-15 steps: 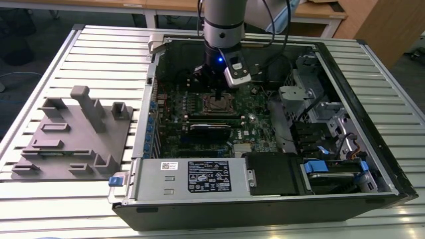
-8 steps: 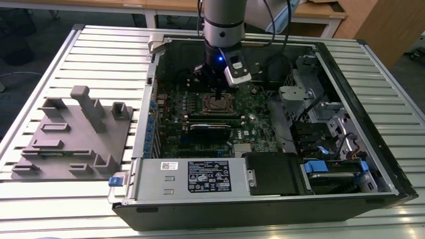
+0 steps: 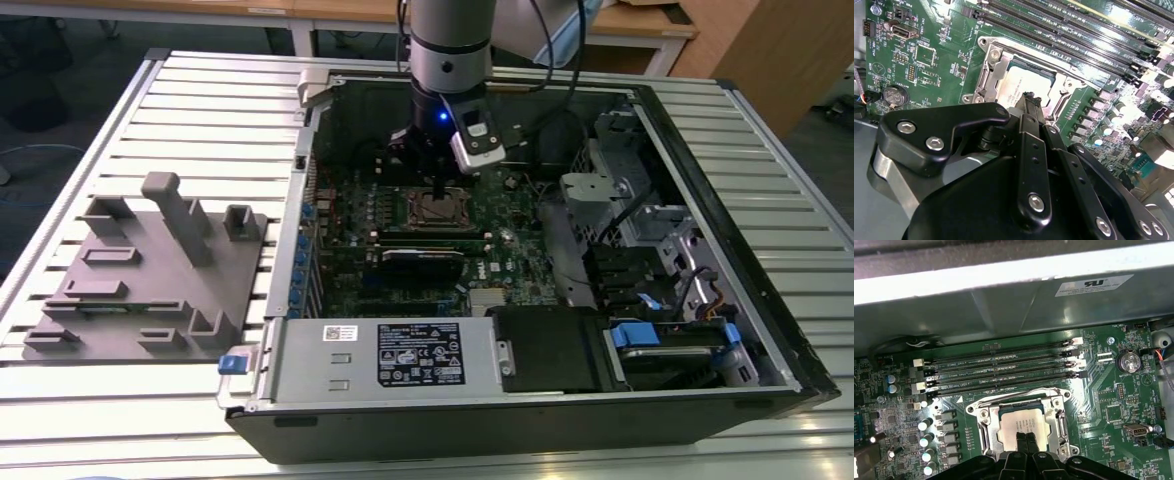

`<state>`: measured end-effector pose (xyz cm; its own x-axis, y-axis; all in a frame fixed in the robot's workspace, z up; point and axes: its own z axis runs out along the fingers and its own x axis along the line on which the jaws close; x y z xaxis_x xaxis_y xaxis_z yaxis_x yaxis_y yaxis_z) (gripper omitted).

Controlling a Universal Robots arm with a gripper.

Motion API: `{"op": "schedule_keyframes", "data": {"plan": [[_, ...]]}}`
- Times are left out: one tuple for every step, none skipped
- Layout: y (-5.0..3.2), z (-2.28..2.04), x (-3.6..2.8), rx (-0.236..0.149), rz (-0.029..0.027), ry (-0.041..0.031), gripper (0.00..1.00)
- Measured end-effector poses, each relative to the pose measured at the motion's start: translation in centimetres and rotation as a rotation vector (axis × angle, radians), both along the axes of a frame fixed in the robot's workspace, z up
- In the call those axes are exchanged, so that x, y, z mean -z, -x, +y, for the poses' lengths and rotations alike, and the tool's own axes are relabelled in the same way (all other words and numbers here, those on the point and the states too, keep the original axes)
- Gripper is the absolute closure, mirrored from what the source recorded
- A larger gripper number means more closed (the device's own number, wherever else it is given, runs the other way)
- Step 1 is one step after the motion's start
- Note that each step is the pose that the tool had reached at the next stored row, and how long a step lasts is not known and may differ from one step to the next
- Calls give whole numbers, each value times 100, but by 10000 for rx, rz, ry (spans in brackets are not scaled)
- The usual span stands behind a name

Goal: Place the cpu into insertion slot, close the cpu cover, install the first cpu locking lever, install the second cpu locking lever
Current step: 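Install the second cpu locking lever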

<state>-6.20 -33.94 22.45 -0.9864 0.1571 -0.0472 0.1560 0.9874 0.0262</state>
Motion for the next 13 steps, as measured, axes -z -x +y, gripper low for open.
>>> {"op": "schedule_keyframes", "data": {"plan": [[0,0,0,0,0,0,89],[0,0,-1,1,0,0,89],[0,0,-1,0,0,0,89],[0,0,-2,0,0,0,89],[0,0,-4,0,2,1,89],[0,0,-6,0,1,0,89],[0,0,-9,0,1,1,89],[0,0,-11,0,0,0,89],[0,0,-13,0,0,-1,89],[0,0,-16,0,0,-1,89],[0,0,-17,0,0,-1,89],[0,0,-18,0,0,-1,89],[0,-1,-18,0,1,0,89]]}}
